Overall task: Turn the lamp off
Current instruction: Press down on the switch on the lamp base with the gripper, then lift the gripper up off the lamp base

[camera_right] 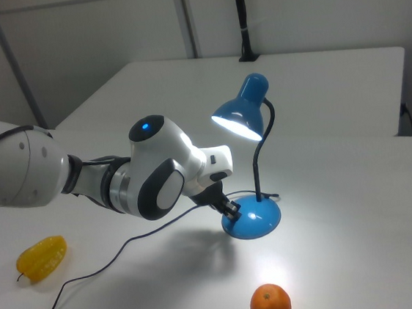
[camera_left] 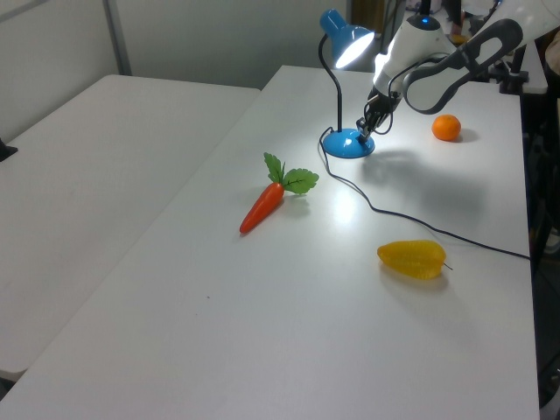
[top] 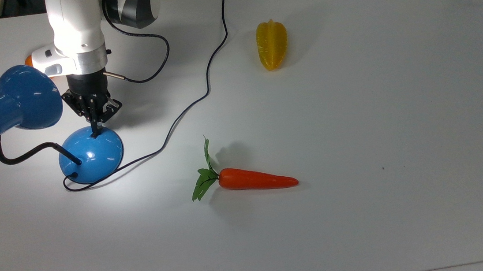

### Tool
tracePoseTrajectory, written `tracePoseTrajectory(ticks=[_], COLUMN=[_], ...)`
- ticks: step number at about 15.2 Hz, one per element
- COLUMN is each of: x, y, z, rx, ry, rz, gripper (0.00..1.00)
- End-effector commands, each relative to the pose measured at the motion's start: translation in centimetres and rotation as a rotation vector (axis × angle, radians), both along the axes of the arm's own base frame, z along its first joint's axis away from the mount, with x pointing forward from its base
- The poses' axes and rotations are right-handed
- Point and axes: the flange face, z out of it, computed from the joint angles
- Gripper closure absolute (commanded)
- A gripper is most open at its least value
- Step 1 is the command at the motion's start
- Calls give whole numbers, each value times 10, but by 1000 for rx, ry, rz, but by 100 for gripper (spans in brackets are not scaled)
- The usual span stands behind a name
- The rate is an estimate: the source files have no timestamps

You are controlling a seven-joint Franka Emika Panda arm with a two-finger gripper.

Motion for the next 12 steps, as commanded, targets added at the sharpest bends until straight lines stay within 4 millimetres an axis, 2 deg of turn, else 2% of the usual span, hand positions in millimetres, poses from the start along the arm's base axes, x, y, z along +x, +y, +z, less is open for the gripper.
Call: tracePoseTrajectory(ticks=[1, 10, 12], x=[3, -8, -11], y=[1, 4, 6], z=[-2, -16, -10], rx=[-8, 3, 9], ry=[-12, 73, 116], rz=[-8, -14, -27], gripper=[100, 100, 100])
